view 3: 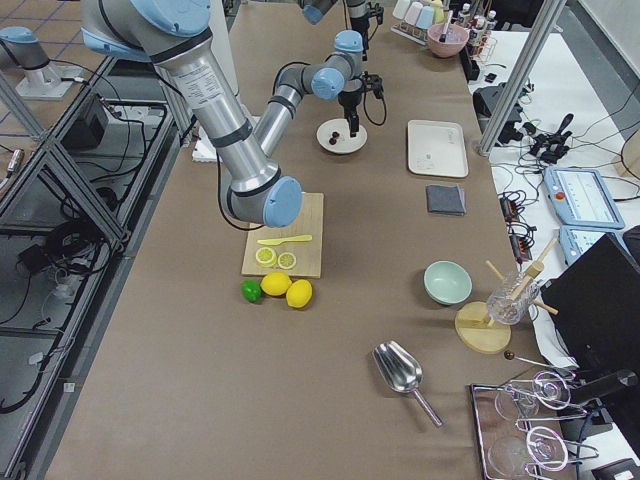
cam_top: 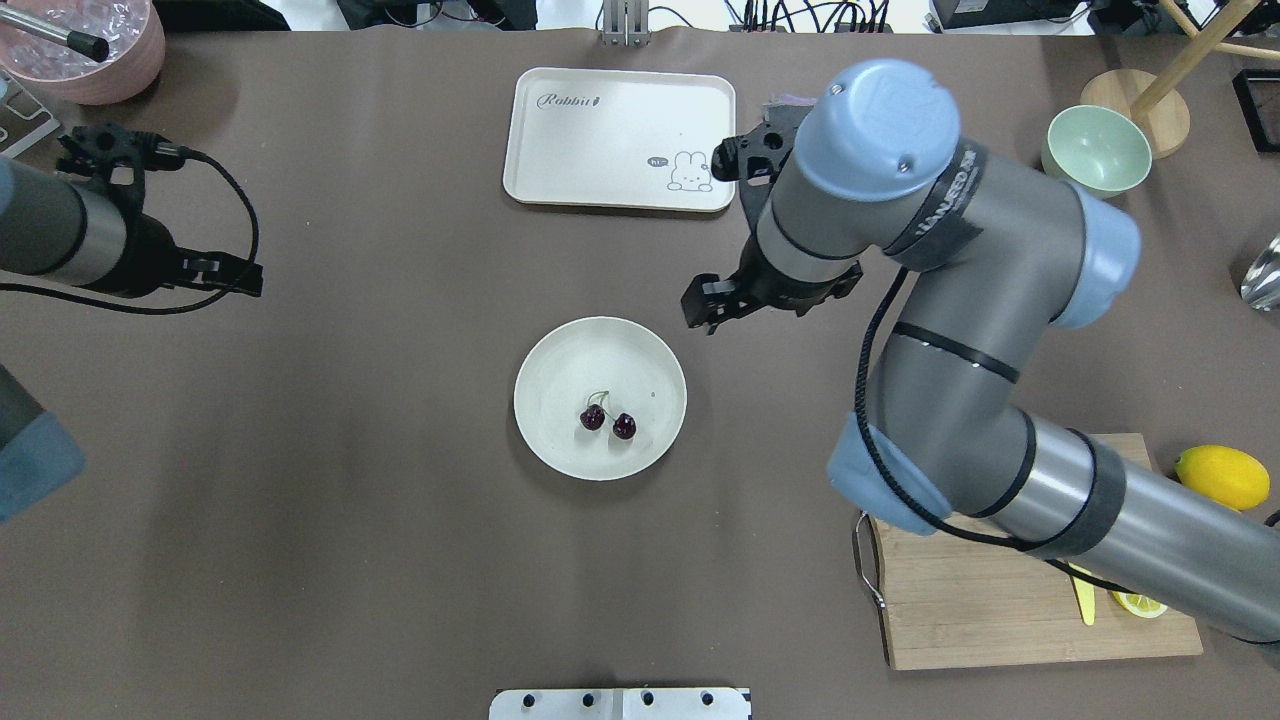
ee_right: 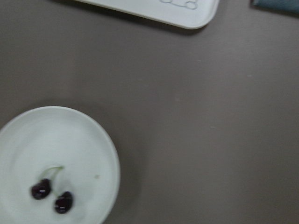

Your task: Place red cherry on plate

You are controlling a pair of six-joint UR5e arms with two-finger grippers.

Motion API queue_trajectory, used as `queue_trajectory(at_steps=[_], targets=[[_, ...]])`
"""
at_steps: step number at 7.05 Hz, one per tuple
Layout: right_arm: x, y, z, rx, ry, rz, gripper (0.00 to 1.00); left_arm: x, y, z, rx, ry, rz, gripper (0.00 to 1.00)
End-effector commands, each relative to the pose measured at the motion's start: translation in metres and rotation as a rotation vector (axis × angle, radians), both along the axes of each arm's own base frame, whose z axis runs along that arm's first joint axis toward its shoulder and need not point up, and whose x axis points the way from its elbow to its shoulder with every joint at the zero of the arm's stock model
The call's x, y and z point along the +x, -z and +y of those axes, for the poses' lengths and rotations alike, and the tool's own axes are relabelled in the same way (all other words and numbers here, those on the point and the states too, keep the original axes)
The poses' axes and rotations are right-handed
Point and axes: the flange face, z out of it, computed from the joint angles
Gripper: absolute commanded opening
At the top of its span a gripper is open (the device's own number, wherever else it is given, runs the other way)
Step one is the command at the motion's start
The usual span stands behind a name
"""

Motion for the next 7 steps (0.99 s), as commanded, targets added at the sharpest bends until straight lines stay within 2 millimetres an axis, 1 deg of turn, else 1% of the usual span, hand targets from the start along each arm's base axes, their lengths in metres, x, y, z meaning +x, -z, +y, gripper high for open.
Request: queue_trajectory(at_steps=[1, 2, 3, 4, 5, 6, 7], targets=[[0.113, -0.097, -0.04, -0.011, 0.051, 0.088, 1.0, -0.127, -0.057, -0.017, 0.085, -0.063, -0.073, 0.98], [0.183, -0.153, -0.057, -0.029, 0.084, 0.089, 1.0, -0.182, -0.08, -0.026, 0.054, -0.037, -0.051, 0.98], [0.248, -0.21, -0.068, -0.044, 0.102, 0.103, 1.0, -0.221, -0.096, -0.03, 0.045, -0.044, -0.021, 0.98], [0.309, -0.26, -0.079, -0.063, 0.1, 0.104, 1.0, -0.255, -0.116, -0.022, 0.057, -0.073, -0.05, 0.98], [0.365, -0.306, -0.086, -0.057, 0.121, 0.099, 1.0, -0.277, -0.127, -0.018, 0.057, -0.115, -0.084, 0.98], [0.412, -0.349, -0.08, -0.109, 0.084, 0.068, 1.0, -0.296, -0.142, -0.013, 0.055, -0.14, -0.108, 0.98], [0.444, -0.381, -0.062, -0.172, 0.031, 0.049, 1.0, -0.313, -0.179, -0.002, 0.003, -0.122, -0.109, 0.98]])
